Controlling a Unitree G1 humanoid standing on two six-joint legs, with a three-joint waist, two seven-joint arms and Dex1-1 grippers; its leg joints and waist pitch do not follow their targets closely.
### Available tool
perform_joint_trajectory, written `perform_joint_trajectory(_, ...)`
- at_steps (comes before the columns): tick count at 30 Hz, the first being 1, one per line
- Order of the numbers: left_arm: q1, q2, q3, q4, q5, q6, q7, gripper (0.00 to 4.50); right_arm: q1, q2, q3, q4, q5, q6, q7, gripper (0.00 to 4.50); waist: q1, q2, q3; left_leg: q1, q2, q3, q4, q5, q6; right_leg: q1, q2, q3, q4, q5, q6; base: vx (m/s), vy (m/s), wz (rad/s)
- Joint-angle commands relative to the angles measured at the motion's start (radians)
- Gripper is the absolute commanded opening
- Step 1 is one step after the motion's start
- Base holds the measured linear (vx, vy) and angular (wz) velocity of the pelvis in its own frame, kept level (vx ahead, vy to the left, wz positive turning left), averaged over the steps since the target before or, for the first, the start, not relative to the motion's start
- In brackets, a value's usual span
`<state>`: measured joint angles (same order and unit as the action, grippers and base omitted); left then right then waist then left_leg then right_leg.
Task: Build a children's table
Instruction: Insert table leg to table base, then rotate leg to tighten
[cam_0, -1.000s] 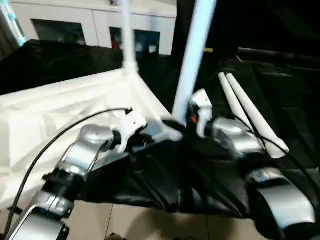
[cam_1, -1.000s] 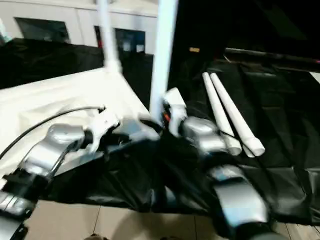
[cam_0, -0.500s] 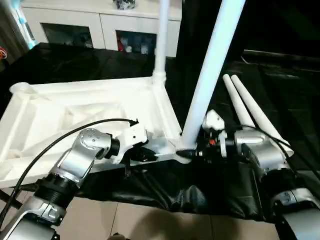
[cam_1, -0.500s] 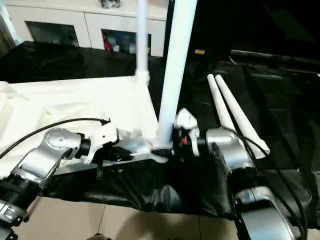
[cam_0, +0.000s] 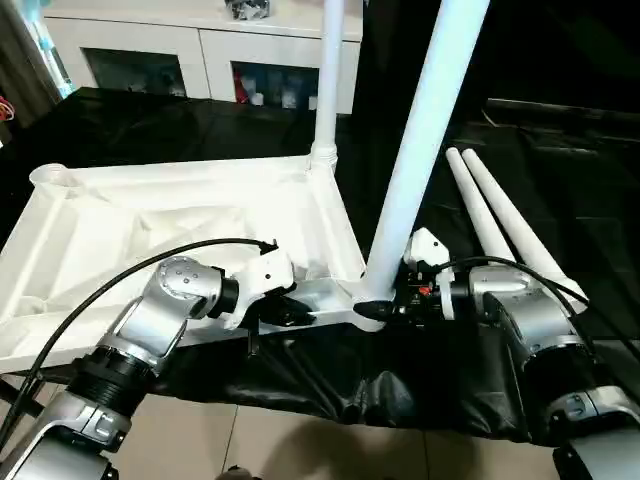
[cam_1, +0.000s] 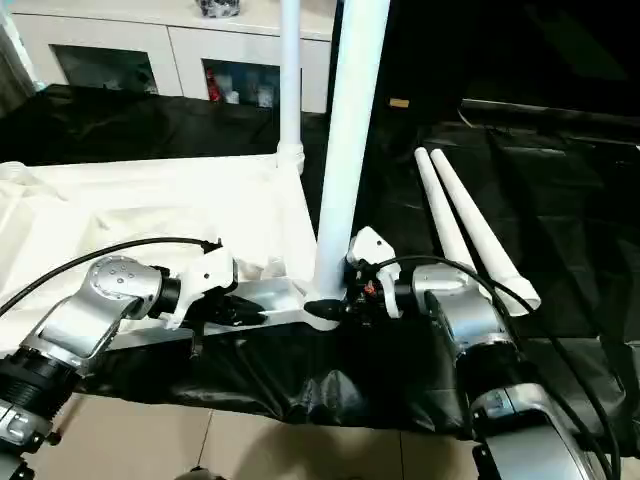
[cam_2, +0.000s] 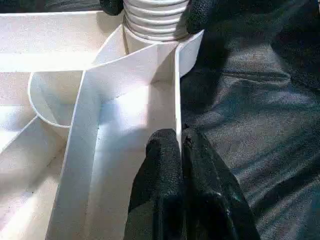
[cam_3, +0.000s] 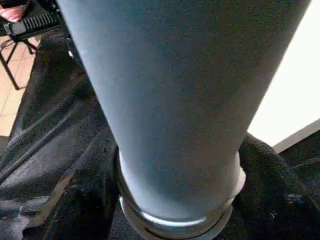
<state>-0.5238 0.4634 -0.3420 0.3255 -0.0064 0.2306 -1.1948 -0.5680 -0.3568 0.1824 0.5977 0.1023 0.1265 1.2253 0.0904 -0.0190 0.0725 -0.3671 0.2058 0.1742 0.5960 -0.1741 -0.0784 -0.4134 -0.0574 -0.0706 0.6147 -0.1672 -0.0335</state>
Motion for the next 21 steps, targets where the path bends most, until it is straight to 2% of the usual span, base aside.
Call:
perform_joint_trajectory(1,-0.027,-0.029,0.006,-0.024,-0.019,-0.019,0.022,0.00,0.022,0.018,0.037,-0.022,-0.005,0.017,0.017,2.77,-0.004,0.009,-0.082,0.012,0.026,-0.004,-0.064,-0.198,0.029,0.062,-0.072,0.049,-0.072,-0.219,-0.208,0.000,0.000,0.00)
perform_joint_trajectory(4,-0.035,-0.054,0.020,-0.007,-0.009,0.006,0.079,0.00,0.034,0.041,0.025,-0.023,0.000,0.027,-0.038,2.77,-0.003,0.009,-0.081,0.013,0.025,-0.002,-0.063,-0.195,0.029,0.060,-0.072,0.050,-0.074,-0.223,-0.205,0.000,0.000,0.00)
perform_joint_trajectory(5,-0.058,-0.101,0.039,0.034,0.009,0.036,0.174,0.00,0.015,0.103,-0.019,0.037,-0.013,0.016,-0.206,2.77,-0.006,0.011,-0.080,0.011,0.025,-0.003,-0.064,-0.194,0.021,0.059,-0.073,0.050,-0.073,-0.229,-0.203,0.000,0.000,0.00)
perform_joint_trajectory(6,-0.069,-0.124,0.048,0.054,0.017,0.049,0.221,0.00,0.001,0.135,-0.042,0.071,-0.018,0.015,-0.290,2.77,-0.010,0.011,-0.077,0.012,0.022,-0.001,-0.064,-0.202,0.014,0.055,-0.072,0.050,-0.077,-0.247,-0.202,0.000,0.000,0.00)
perform_joint_trajectory(7,-0.085,-0.157,0.060,0.082,0.030,0.069,0.288,0.00,-0.018,0.178,-0.070,0.114,-0.023,0.018,-0.399,2.77,-0.013,0.015,-0.075,0.017,0.020,-0.007,-0.066,-0.238,-0.007,0.055,-0.075,0.046,-0.085,-0.325,-0.186,0.000,0.000,0.00)
perform_joint_trajectory(8,-0.085,-0.157,0.060,0.082,0.030,0.069,0.288,0.00,-0.018,0.178,-0.070,0.114,-0.023,0.018,-0.399,2.77,-0.018,0.011,-0.076,0.019,0.020,-0.009,-0.067,-0.255,-0.019,0.055,-0.076,0.044,-0.088,-0.373,-0.168,0.000,0.000,0.00)
perform_joint_trajectory(9,-0.096,-0.177,0.064,0.101,0.037,0.077,0.324,0.00,-0.031,0.201,-0.082,0.139,-0.024,0.015,-0.455,2.76,-0.019,0.012,-0.078,0.019,0.020,-0.011,-0.067,-0.261,-0.020,0.058,-0.076,0.043,-0.088,-0.379,-0.163,0.000,0.000,0.00)
perform_joint_trajectory(10,-0.119,-0.223,0.075,0.140,0.046,0.099,0.397,0.00,-0.065,0.254,-0.108,0.202,-0.026,0.008,-0.580,2.76,-0.025,0.017,-0.075,0.020,0.019,-0.008,-0.066,-0.273,-0.020,0.051,-0.076,0.046,-0.094,-0.387,-0.159,0.000,0.000,0.00)
perform_joint_trajectory(11,-0.119,-0.223,0.075,0.140,0.046,0.099,0.397,0.00,-0.065,0.254,-0.108,0.202,-0.026,0.008,-0.580,2.76,-0.030,0.018,-0.076,0.020,0.017,-0.011,-0.066,-0.282,-0.024,0.053,-0.076,0.044,-0.095,-0.394,-0.160,0.000,0.000,0.00)
perform_joint_trajectory(16,-0.160,-0.317,0.094,0.214,0.050,0.112,0.512,0.00,-0.158,0.362,-0.187,0.339,-0.011,-0.010,-0.847,2.76,-0.036,0.021,-0.082,0.015,0.017,-0.009,-0.064,-0.253,-0.011,0.053,-0.076,0.047,-0.089,-0.318,-0.178,0.000,0.000,0.00)
perform_joint_trajectory(18,-0.163,-0.326,0.089,0.223,0.060,0.102,0.520,0.00,-0.174,0.377,-0.197,0.358,-0.017,-0.022,-0.876,2.76,-0.035,0.021,-0.083,0.014,0.016,-0.010,-0.065,-0.247,-0.011,0.058,-0.074,0.045,-0.087,-0.301,-0.180,0.000,0.000,0.00)
perform_joint_trajectory(20,-0.161,-0.328,0.079,0.227,0.074,0.082,0.521,0.00,-0.190,0.394,-0.211,0.379,-0.018,-0.045,-0.885,2.76,-0.033,0.020,-0.087,0.012,0.019,-0.008,-0.063,-0.220,0.003,0.060,-0.076,0.047,-0.077,-0.218,-0.198,0.000,0.000,0.00)
perform_joint_trajectory(21,-0.157,-0.323,0.072,0.223,0.076,0.070,0.512,0.00,-0.191,0.393,-0.213,0.379,-0.011,-0.049,-0.862,3.32,-0.033,0.021,-0.087,0.010,0.019,-0.007,-0.063,-0.214,0.008,0.061,-0.076,0.047,-0.077,-0.206,-0.201,0.000,0.000,0.00)
